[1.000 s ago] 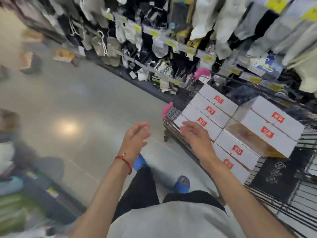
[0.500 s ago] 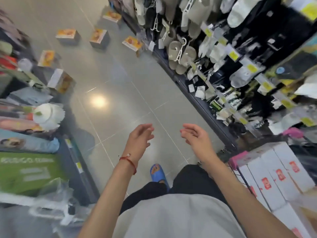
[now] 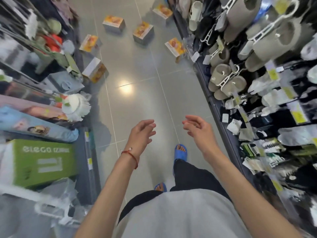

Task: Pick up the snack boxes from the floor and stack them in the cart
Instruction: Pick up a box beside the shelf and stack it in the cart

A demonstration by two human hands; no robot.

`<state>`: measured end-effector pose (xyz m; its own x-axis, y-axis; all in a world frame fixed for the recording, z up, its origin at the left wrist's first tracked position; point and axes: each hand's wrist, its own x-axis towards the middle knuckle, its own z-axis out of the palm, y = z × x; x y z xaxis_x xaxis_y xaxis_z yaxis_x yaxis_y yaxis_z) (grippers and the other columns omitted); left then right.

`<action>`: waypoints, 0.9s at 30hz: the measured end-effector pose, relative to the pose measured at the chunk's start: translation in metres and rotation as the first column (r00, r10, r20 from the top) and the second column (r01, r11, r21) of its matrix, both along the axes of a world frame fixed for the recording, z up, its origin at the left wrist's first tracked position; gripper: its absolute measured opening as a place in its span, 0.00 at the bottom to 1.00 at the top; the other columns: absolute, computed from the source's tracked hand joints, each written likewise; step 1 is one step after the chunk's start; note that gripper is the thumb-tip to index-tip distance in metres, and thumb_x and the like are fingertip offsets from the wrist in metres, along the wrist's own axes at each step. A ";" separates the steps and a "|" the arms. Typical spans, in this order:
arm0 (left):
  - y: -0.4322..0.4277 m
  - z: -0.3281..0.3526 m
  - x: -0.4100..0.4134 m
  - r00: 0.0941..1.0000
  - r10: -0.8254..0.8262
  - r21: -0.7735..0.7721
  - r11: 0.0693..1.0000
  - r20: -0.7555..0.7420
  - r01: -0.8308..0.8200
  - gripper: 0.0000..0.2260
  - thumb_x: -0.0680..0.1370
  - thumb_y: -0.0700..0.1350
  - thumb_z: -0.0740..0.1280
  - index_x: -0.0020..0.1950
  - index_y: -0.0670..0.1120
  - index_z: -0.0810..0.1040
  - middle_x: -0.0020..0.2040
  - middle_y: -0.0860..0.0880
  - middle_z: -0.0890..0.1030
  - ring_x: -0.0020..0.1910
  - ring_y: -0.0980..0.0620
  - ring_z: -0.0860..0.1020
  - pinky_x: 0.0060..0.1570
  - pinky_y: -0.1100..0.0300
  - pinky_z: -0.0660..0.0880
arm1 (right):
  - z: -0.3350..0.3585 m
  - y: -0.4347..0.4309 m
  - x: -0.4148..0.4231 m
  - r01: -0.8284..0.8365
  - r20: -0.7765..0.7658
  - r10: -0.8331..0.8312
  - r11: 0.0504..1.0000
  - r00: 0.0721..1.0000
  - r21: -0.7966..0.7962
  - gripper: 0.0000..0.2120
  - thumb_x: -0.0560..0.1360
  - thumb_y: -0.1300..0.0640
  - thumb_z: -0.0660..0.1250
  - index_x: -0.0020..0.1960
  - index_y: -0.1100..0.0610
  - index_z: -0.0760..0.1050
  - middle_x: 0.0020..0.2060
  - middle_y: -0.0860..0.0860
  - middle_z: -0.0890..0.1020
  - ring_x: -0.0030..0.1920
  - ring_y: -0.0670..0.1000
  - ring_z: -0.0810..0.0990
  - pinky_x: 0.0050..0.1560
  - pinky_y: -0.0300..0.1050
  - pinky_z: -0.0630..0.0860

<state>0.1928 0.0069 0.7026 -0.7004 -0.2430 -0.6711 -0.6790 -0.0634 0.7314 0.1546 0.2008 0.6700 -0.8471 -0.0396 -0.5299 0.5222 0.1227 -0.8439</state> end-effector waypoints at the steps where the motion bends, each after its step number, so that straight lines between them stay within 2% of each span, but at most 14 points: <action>1: 0.001 0.001 -0.018 1.000 0.018 0.000 1.000 0.004 -0.018 0.09 0.82 0.44 0.65 0.62 0.51 0.79 0.63 0.49 0.82 0.59 0.51 0.81 0.62 0.53 0.75 | 0.001 0.000 -0.019 -0.014 0.008 0.014 1.000 1.000 0.000 0.10 0.81 0.64 0.67 0.58 0.52 0.79 0.55 0.53 0.85 0.53 0.48 0.82 0.57 0.40 0.77; 7: 0.008 0.007 -0.113 0.995 0.097 -0.009 0.995 -0.005 -0.097 0.10 0.83 0.45 0.65 0.64 0.50 0.78 0.62 0.51 0.81 0.59 0.52 0.81 0.61 0.55 0.76 | 0.003 -0.001 -0.130 -0.150 0.010 0.150 0.989 0.989 0.015 0.11 0.81 0.61 0.68 0.61 0.51 0.79 0.56 0.50 0.85 0.56 0.48 0.83 0.56 0.39 0.77; 12: 0.002 0.005 -0.186 0.993 0.119 -0.011 0.993 -0.016 -0.120 0.10 0.83 0.45 0.64 0.64 0.50 0.78 0.63 0.50 0.81 0.58 0.53 0.81 0.57 0.58 0.76 | 0.004 -0.006 -0.210 -0.142 0.004 0.142 0.990 0.990 -0.019 0.11 0.81 0.62 0.68 0.58 0.49 0.79 0.55 0.50 0.85 0.56 0.48 0.83 0.57 0.40 0.75; 14: -0.004 0.001 -0.219 0.990 0.138 0.002 0.990 -0.013 -0.138 0.10 0.83 0.43 0.64 0.63 0.49 0.78 0.63 0.49 0.81 0.56 0.52 0.82 0.51 0.61 0.78 | 0.000 -0.012 -0.243 -0.142 0.000 0.143 0.990 0.990 -0.020 0.11 0.80 0.62 0.68 0.56 0.47 0.79 0.54 0.51 0.85 0.55 0.48 0.83 0.57 0.42 0.76; 16: -0.012 -0.005 -0.253 0.987 0.162 0.024 0.987 -0.019 -0.161 0.10 0.83 0.41 0.63 0.64 0.47 0.78 0.62 0.48 0.81 0.51 0.54 0.82 0.42 0.65 0.79 | -0.006 -0.019 -0.277 -0.148 -0.004 0.148 0.989 0.989 -0.014 0.10 0.80 0.61 0.69 0.56 0.46 0.80 0.55 0.52 0.85 0.55 0.48 0.83 0.58 0.43 0.76; 18: -0.022 -0.012 -0.289 0.987 0.157 0.028 0.987 -0.019 -0.156 0.10 0.83 0.41 0.63 0.63 0.47 0.79 0.62 0.48 0.82 0.48 0.57 0.83 0.46 0.63 0.79 | -0.011 -0.029 -0.313 -0.144 -0.003 0.144 0.989 0.990 -0.009 0.09 0.80 0.59 0.69 0.55 0.46 0.80 0.55 0.52 0.85 0.53 0.47 0.83 0.58 0.43 0.76; 20: -0.034 -0.019 -0.329 0.990 0.139 0.025 0.990 -0.014 -0.139 0.09 0.83 0.42 0.63 0.60 0.50 0.79 0.63 0.48 0.82 0.51 0.55 0.82 0.54 0.59 0.77 | -0.017 -0.040 -0.352 -0.127 0.002 0.127 0.992 0.992 -0.005 0.09 0.80 0.59 0.69 0.54 0.46 0.80 0.55 0.52 0.86 0.53 0.48 0.83 0.59 0.45 0.76; 24: -0.058 -0.023 -0.414 0.994 0.111 0.032 0.993 0.021 -0.112 0.08 0.83 0.42 0.62 0.57 0.52 0.79 0.62 0.48 0.82 0.54 0.51 0.81 0.54 0.57 0.76 | -0.019 -0.063 -0.429 -0.103 0.024 0.102 0.994 0.994 0.034 0.10 0.80 0.60 0.69 0.54 0.45 0.80 0.55 0.51 0.86 0.58 0.52 0.83 0.65 0.52 0.77; 27: -0.074 -0.019 -0.478 0.998 0.046 0.022 0.999 0.031 -0.047 0.08 0.83 0.42 0.62 0.56 0.52 0.79 0.62 0.49 0.82 0.55 0.52 0.81 0.60 0.53 0.75 | -0.012 -0.080 -0.485 -0.060 0.039 0.058 0.997 0.998 0.046 0.10 0.80 0.59 0.69 0.55 0.45 0.80 0.55 0.50 0.86 0.59 0.52 0.83 0.66 0.54 0.78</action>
<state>-0.2851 -0.0672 0.6839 -0.6679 -0.2596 -0.6975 -0.6966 -0.1118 0.7087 -0.3304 0.1209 0.6578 -0.8236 -0.0635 -0.5636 0.5439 0.1932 -0.8166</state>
